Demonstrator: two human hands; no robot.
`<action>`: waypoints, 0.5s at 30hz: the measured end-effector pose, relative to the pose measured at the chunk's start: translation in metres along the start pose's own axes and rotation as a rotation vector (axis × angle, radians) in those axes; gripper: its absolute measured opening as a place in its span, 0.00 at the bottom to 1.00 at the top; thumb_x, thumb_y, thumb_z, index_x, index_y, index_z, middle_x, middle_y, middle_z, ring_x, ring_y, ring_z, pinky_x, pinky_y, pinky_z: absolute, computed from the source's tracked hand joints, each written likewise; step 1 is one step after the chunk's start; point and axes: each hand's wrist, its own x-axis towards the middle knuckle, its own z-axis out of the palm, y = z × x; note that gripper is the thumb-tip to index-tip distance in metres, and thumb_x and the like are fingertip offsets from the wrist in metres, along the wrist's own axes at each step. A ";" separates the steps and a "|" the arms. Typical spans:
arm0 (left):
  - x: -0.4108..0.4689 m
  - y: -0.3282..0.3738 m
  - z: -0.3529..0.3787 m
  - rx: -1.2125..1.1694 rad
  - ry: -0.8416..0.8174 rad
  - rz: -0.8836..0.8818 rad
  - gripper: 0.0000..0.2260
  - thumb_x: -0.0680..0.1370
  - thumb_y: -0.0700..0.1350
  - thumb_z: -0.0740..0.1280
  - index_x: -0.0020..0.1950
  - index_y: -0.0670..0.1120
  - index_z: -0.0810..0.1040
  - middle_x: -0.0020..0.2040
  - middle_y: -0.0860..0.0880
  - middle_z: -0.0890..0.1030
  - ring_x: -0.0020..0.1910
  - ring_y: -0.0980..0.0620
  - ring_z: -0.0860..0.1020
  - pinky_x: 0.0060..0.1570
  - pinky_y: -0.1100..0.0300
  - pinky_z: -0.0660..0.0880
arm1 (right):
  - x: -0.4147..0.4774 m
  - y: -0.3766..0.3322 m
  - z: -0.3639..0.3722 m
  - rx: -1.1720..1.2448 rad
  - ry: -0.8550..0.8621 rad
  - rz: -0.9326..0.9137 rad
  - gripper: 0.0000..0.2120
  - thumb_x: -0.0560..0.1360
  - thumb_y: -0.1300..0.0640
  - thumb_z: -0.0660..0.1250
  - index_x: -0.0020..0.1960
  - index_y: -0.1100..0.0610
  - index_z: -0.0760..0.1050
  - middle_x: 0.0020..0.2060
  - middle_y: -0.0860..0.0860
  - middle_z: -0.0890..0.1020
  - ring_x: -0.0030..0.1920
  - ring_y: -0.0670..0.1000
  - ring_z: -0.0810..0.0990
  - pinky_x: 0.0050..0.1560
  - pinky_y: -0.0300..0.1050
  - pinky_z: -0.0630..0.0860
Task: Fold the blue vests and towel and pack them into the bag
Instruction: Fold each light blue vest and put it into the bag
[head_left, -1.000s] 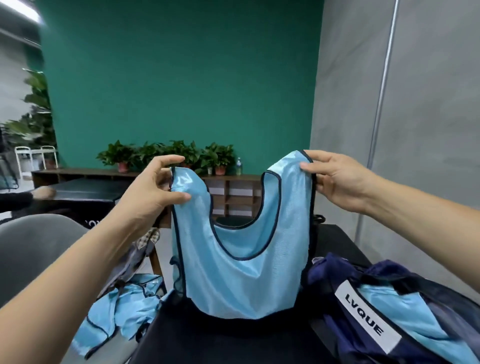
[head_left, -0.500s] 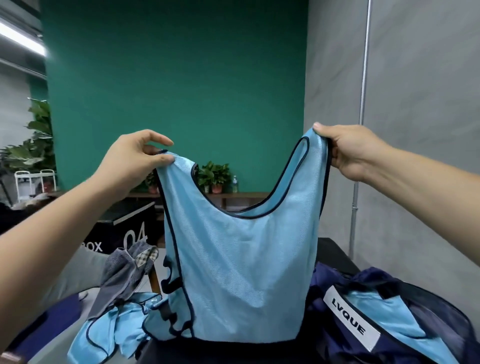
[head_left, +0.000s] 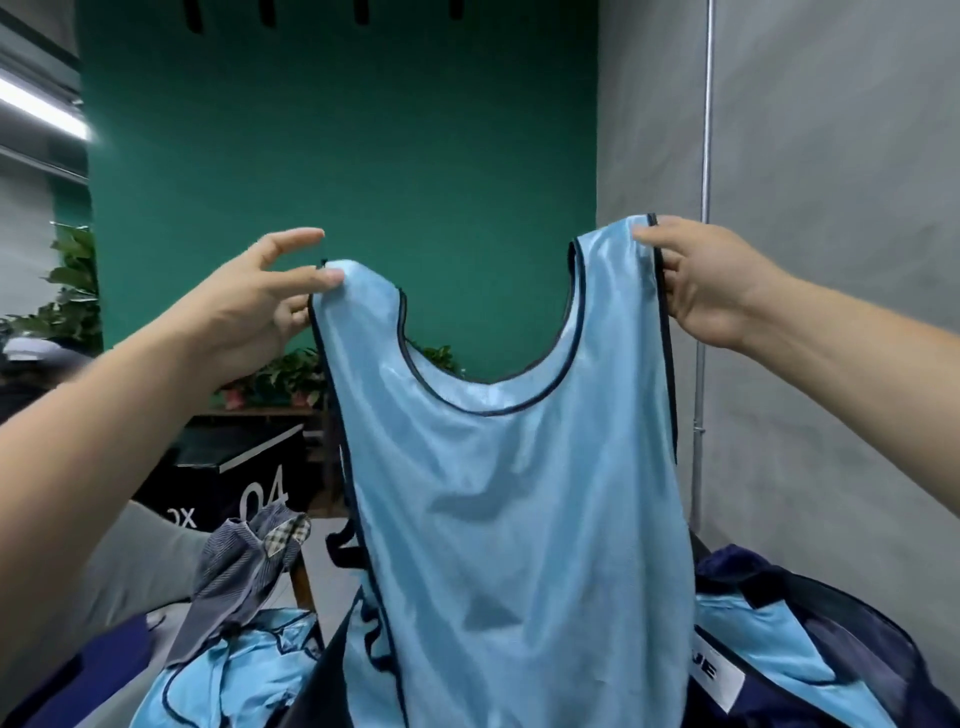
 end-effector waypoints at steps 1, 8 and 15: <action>0.001 0.005 0.001 -0.039 -0.003 0.024 0.28 0.78 0.36 0.73 0.76 0.51 0.74 0.63 0.42 0.83 0.51 0.51 0.85 0.49 0.64 0.80 | -0.001 -0.004 0.000 -0.007 -0.021 -0.031 0.06 0.83 0.56 0.69 0.59 0.53 0.81 0.47 0.49 0.86 0.42 0.47 0.83 0.40 0.39 0.79; 0.008 0.028 0.004 -0.027 0.032 0.088 0.27 0.76 0.32 0.74 0.72 0.48 0.78 0.55 0.45 0.87 0.52 0.51 0.85 0.53 0.64 0.80 | -0.002 -0.015 -0.002 -0.049 0.086 -0.234 0.15 0.79 0.61 0.75 0.65 0.55 0.82 0.56 0.52 0.88 0.52 0.52 0.88 0.56 0.50 0.83; 0.011 0.033 0.002 0.264 0.116 0.202 0.12 0.76 0.33 0.76 0.58 0.43 0.86 0.52 0.44 0.86 0.49 0.50 0.84 0.55 0.59 0.81 | -0.005 -0.020 -0.006 -0.079 0.148 -0.309 0.11 0.79 0.64 0.74 0.61 0.58 0.83 0.52 0.53 0.89 0.50 0.50 0.88 0.50 0.41 0.83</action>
